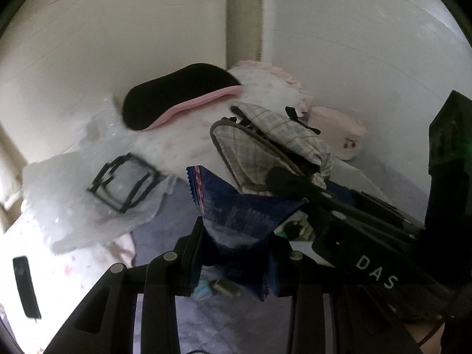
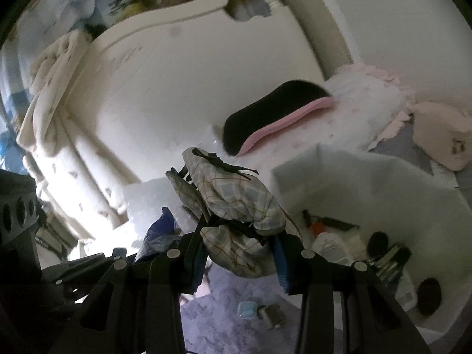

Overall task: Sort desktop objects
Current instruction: 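Carry the blue packet in the left gripper and plaid cloth in the right over the bin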

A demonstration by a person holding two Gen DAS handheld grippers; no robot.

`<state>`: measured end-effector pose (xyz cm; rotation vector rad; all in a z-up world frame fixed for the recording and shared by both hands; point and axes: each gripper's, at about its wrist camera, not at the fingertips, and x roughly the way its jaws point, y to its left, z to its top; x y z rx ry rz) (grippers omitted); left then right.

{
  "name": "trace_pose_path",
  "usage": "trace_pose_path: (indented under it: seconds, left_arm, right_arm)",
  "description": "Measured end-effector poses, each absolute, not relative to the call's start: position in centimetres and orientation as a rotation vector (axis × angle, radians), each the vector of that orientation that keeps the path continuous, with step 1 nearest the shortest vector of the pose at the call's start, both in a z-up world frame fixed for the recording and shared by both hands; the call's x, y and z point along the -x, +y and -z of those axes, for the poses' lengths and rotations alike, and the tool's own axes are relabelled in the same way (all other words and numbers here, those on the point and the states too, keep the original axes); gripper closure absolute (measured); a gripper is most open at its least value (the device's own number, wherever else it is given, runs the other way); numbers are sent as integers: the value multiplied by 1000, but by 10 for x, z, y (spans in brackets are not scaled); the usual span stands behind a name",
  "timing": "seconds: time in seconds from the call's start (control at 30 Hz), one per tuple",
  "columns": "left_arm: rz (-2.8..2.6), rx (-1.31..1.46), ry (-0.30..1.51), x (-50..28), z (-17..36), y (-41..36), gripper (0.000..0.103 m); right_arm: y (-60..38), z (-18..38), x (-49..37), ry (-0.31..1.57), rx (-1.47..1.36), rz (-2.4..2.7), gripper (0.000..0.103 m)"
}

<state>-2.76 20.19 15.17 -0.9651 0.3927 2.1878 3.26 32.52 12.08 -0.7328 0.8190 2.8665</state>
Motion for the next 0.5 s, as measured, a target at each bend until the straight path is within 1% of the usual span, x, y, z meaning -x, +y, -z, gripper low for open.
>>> trace_pose_path:
  seconds: [0.17,0.3,0.5]
  left_arm:
    - [-2120,930,448,27,-156,234,71]
    - [-2051,910,458,22,-156,259,71]
    - [-1952,929,490,19,-139,303,71]
  right_arm:
    - [344,-126,-43,798,685,-2808,64]
    - [367,-128,-54,817,651,-2751,64]
    - [400,-117,-73,864,650,-2609,64]
